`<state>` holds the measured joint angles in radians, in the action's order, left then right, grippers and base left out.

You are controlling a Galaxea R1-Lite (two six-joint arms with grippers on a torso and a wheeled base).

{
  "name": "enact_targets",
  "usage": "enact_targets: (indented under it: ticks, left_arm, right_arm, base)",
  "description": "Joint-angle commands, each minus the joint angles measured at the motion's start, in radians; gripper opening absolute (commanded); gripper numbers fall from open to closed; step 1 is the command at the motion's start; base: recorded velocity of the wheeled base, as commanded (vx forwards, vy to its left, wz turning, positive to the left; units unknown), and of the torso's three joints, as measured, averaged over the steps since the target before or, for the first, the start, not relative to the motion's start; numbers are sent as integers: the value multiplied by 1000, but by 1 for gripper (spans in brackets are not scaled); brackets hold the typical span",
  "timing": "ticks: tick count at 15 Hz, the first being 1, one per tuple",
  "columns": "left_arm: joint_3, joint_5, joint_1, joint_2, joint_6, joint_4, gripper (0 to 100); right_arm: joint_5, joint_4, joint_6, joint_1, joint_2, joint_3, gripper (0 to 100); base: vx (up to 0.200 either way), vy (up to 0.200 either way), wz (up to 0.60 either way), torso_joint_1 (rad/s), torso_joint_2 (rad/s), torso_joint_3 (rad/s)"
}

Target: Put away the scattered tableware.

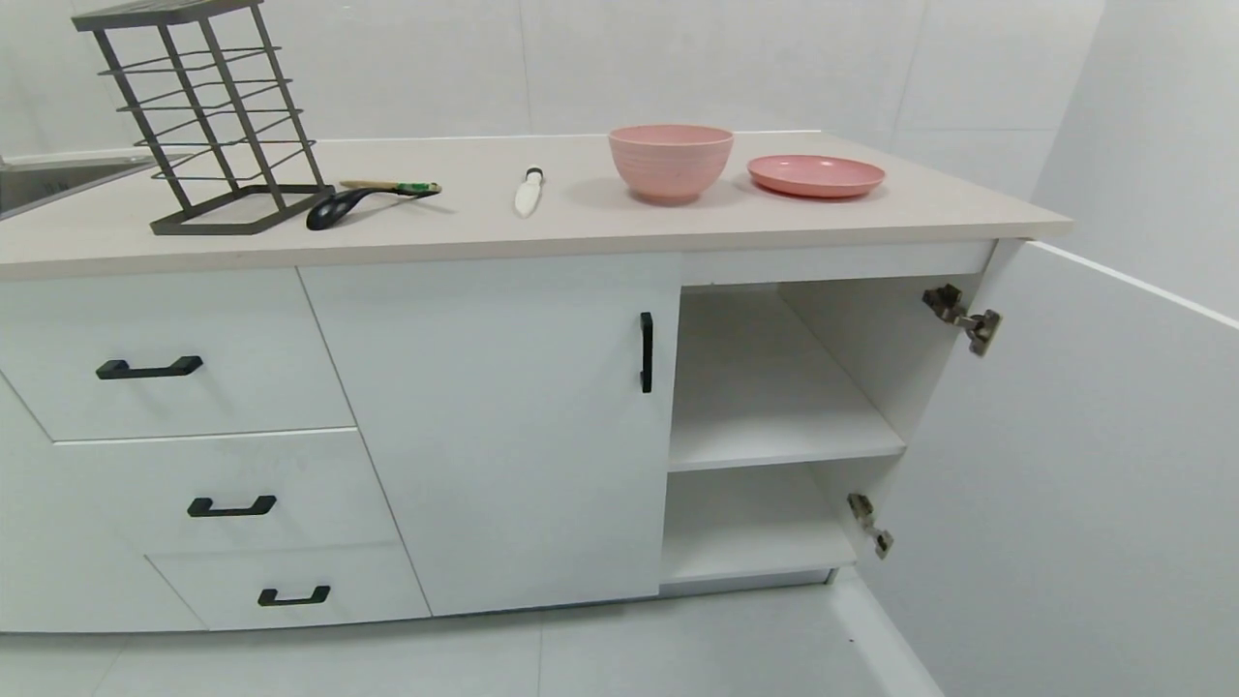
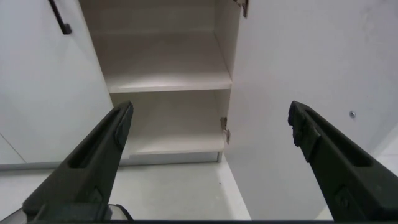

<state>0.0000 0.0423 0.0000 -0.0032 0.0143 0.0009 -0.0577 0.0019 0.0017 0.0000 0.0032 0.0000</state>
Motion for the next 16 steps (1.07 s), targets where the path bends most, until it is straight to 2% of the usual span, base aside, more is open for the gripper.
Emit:
enact_targets:
  ticks: [1, 6, 9, 12, 16]
  left_arm:
    - [0, 1, 2, 3, 0, -1, 100]
    - [0, 1, 2, 3, 0, -1, 100]
    - [0, 1, 2, 3, 0, -1, 100]
    - [0, -1, 2, 3, 0, -1, 100]
    - [0, -2, 2, 3, 0, -1, 100]
  right_arm:
    - [-1, 1, 0, 2, 1, 0, 100]
    - [-1, 1, 0, 2, 1, -2, 100]
    - [-1, 3, 0, 3, 1, -2, 100]
    - [-1, 3, 0, 3, 3, 0, 100]
    - [-1, 3, 0, 3, 3, -2, 100]
  base:
    - [200, 0, 0, 2, 7, 7]
    - [200, 0, 0, 6, 4, 1]
    - [200, -200, 0, -1, 2, 4]
    - [0, -200, 0, -1, 5, 2]
    - [0, 0, 0, 0, 0, 0]
